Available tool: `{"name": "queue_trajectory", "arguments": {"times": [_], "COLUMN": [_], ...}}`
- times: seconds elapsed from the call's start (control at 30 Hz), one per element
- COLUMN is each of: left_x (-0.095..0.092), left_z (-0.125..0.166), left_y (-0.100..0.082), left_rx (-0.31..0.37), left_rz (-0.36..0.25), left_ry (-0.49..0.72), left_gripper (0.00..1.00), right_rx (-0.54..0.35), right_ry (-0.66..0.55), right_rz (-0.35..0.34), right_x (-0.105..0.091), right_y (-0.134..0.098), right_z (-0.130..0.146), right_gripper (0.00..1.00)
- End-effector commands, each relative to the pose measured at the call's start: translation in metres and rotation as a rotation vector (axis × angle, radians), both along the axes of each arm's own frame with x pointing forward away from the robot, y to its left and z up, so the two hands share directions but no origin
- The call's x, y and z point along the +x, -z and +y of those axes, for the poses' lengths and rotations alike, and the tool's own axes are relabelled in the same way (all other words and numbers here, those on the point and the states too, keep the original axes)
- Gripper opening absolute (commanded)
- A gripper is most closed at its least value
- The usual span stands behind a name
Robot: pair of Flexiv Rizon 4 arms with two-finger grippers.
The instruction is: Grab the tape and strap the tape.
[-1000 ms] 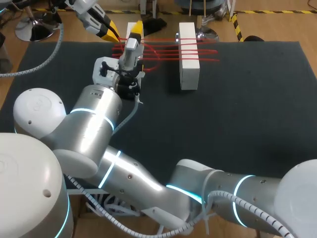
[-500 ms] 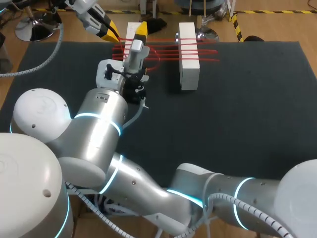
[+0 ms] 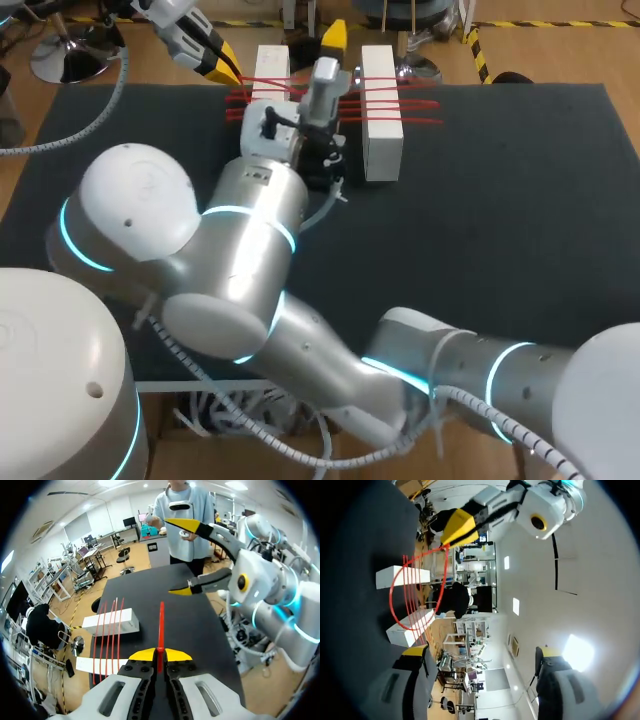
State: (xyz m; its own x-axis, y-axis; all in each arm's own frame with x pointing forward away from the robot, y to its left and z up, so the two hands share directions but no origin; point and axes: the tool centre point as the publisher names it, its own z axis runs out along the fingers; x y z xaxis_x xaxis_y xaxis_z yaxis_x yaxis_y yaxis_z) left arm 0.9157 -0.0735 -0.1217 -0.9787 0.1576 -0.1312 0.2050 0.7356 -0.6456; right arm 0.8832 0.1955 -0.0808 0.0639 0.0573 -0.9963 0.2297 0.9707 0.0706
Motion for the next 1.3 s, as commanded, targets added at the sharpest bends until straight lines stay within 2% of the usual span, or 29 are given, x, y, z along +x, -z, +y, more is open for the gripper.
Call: {"name": "queue_trajectory", "arguments": {"times": [0.03, 0.13, 0.33, 0.6, 0.7, 0.73, 0.8, 0.9, 1.0, 1.03, 1.1, 1.13, 1.3], "left_x": [0.001, 0.001, 0.001, 0.001, -0.001, -0.002, -0.005, -0.010, -0.015, -0.017, -0.021, -0.023, -0.035], "left_z": [0.000, 0.000, 0.000, 0.000, 0.023, 0.031, 0.046, 0.067, 0.088, 0.095, 0.110, 0.117, 0.154], "left_y": [-0.001, -0.001, -0.001, -0.001, 0.013, 0.021, 0.032, 0.050, 0.063, 0.068, 0.077, 0.080, 0.099], "left_rx": [0.003, 0.003, 0.003, 0.003, 0.041, 0.073, 0.083, 0.161, 0.218, 0.215, 0.250, 0.222, 0.257], "left_rz": [0.002, 0.002, 0.002, 0.002, 0.049, 0.088, 0.126, 0.207, 0.256, 0.265, 0.283, 0.275, 0.292], "left_ry": [0.002, 0.002, 0.002, 0.002, -0.046, -0.064, -0.121, -0.195, -0.241, -0.257, -0.291, -0.325, -0.455], "left_gripper": [0.00, 0.00, 0.00, 0.00, 0.00, 0.00, 0.00, 0.00, 0.00, 0.00, 0.00, 0.00, 0.00], "right_rx": [-0.006, -0.004, -0.028, -0.028, -0.028, -0.028, -0.028, -0.028, -0.028, -0.028, -0.028, -0.028, -0.028], "right_ry": [-0.031, -0.029, -0.073, -0.073, -0.073, -0.073, -0.073, -0.073, -0.073, -0.073, -0.073, -0.073, -0.073], "right_rz": [0.008, 0.015, 0.010, 0.010, 0.010, 0.010, 0.010, 0.010, 0.010, 0.010, 0.010, 0.010, 0.010], "right_x": [0.006, 0.008, 0.010, 0.010, 0.010, 0.010, 0.010, 0.010, 0.010, 0.010, 0.010, 0.010, 0.010], "right_y": [-0.002, -0.005, -0.006, -0.006, -0.006, -0.006, -0.006, -0.006, -0.006, -0.006, -0.006, -0.006, -0.006], "right_z": [-0.025, -0.032, -0.042, -0.042, -0.042, -0.042, -0.042, -0.042, -0.042, -0.042, -0.042, -0.042, -0.042], "right_gripper": [0.94, 1.00, 1.00, 1.00, 1.00, 1.00, 1.00, 1.00, 1.00, 1.00, 1.00, 1.00, 1.00]}}
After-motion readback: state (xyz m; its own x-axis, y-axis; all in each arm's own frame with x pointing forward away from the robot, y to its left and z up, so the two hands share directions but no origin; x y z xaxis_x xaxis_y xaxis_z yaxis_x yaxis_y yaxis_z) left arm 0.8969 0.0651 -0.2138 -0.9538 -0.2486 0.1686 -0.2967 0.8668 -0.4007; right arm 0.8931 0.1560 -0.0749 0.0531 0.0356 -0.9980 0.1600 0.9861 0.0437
